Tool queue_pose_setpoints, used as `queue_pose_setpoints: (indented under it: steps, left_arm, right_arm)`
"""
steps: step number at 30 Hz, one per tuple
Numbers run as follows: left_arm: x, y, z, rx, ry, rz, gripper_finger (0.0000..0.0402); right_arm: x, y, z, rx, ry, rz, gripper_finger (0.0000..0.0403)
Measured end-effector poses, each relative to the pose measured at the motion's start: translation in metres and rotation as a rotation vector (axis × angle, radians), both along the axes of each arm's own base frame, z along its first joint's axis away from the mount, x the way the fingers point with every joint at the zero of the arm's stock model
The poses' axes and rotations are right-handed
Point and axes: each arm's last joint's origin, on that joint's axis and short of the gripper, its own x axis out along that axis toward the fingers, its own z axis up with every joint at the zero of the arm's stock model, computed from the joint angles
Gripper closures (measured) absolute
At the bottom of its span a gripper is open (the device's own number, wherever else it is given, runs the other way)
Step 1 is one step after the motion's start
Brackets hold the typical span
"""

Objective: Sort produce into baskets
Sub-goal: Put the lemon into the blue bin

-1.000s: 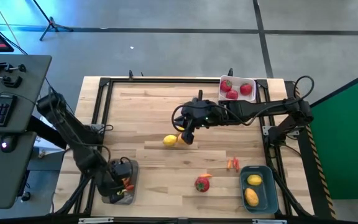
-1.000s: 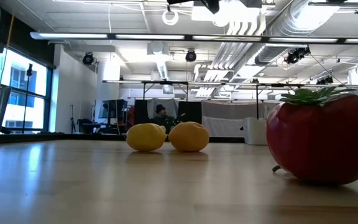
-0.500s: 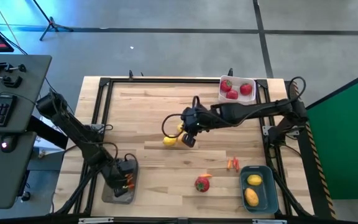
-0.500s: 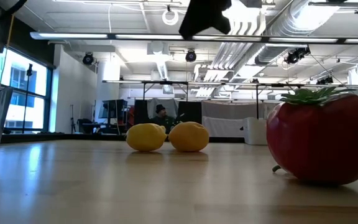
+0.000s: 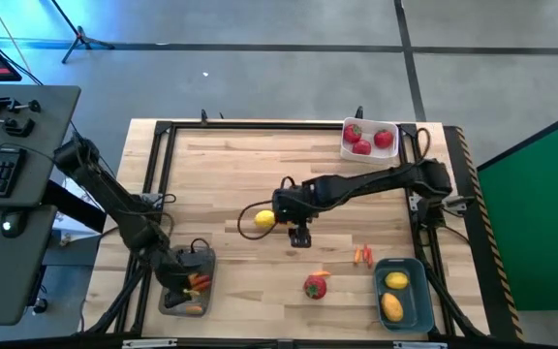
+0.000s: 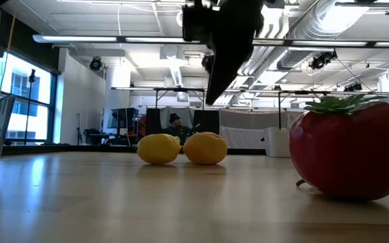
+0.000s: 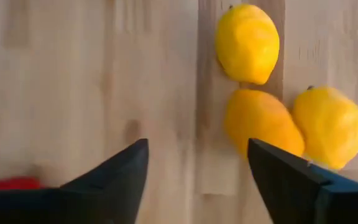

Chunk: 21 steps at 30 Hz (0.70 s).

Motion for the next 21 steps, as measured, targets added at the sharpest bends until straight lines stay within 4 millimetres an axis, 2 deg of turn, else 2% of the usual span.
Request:
queue_pose_setpoints:
  steps: [5, 12, 17, 21]
  left_arm:
    - [-0.009, 0.008, 0.024, -0.051, -0.134, 0.008, 0.0233]
    - [-0.019, 0.024, 0.049, -0.094, -0.283, 0.059, 0.0232]
    - [-0.026, 0.037, 0.062, -0.105, -0.356, 0.1, 0.0232]
    - [-0.031, 0.054, 0.072, -0.064, -0.463, 0.129, 0.0232]
  right_arm:
    - [0.008, -0.003, -0.022, -0.201, 0.032, 0.168, 0.01]
    - [0.017, -0.02, -0.051, -0.277, 0.1, 0.272, 0.0098]
    - [0.019, -0.033, -0.061, -0.228, 0.131, 0.178, 0.0106]
    - [0.017, -0.04, -0.064, -0.092, 0.147, 0.019, 0.0144]
